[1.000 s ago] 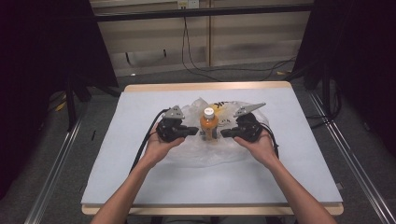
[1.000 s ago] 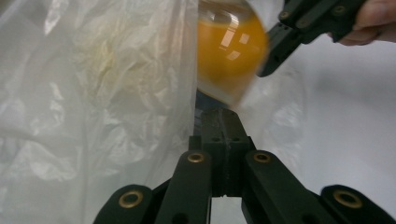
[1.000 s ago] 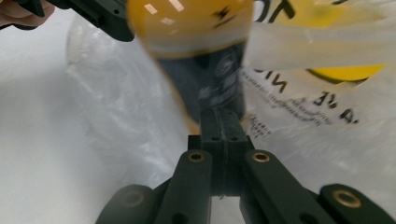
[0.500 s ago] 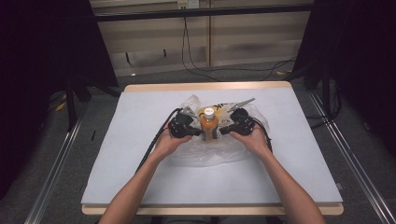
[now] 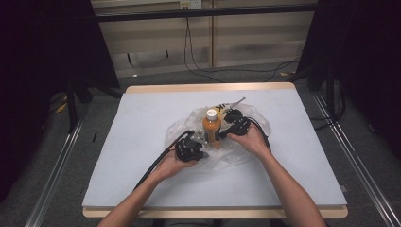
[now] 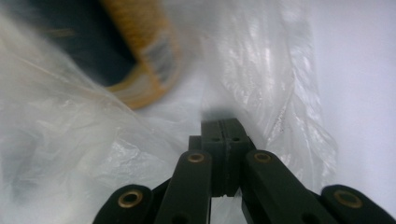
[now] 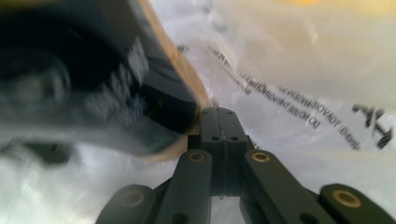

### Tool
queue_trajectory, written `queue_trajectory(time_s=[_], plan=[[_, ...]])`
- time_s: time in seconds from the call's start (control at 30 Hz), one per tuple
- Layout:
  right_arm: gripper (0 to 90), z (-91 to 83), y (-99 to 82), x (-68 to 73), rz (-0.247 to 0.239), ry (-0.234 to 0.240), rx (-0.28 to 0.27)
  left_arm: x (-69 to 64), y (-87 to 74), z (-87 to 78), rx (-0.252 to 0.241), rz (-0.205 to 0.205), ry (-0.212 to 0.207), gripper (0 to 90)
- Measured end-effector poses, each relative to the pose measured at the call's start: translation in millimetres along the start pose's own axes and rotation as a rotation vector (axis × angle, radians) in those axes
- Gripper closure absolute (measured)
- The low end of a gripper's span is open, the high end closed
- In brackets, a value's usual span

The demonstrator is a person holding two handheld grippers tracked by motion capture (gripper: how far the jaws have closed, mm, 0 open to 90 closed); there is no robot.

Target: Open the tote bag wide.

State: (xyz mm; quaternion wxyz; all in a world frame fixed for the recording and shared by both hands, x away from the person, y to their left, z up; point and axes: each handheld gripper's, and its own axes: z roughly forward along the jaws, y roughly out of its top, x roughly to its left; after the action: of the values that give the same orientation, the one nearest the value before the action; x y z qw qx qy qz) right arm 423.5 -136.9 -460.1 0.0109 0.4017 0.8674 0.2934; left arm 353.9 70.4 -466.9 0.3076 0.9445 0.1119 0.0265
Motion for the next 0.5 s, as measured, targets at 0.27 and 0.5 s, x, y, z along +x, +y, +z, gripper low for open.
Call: queue_trajectory(time_s=[0.27, 0.5], plan=[[90.0, 11.4, 31.0, -15.4, 0.029, -0.001, 0.105, -25.6, 3.0, -0.4, 0.025, 0.055, -0.024, 90.0], [90.0, 29.1, 51.4, -24.7, 0.041, -0.008, 0.142, -50.9, 1.7, -2.7, 0.036, 0.117, -0.049, 90.0]])
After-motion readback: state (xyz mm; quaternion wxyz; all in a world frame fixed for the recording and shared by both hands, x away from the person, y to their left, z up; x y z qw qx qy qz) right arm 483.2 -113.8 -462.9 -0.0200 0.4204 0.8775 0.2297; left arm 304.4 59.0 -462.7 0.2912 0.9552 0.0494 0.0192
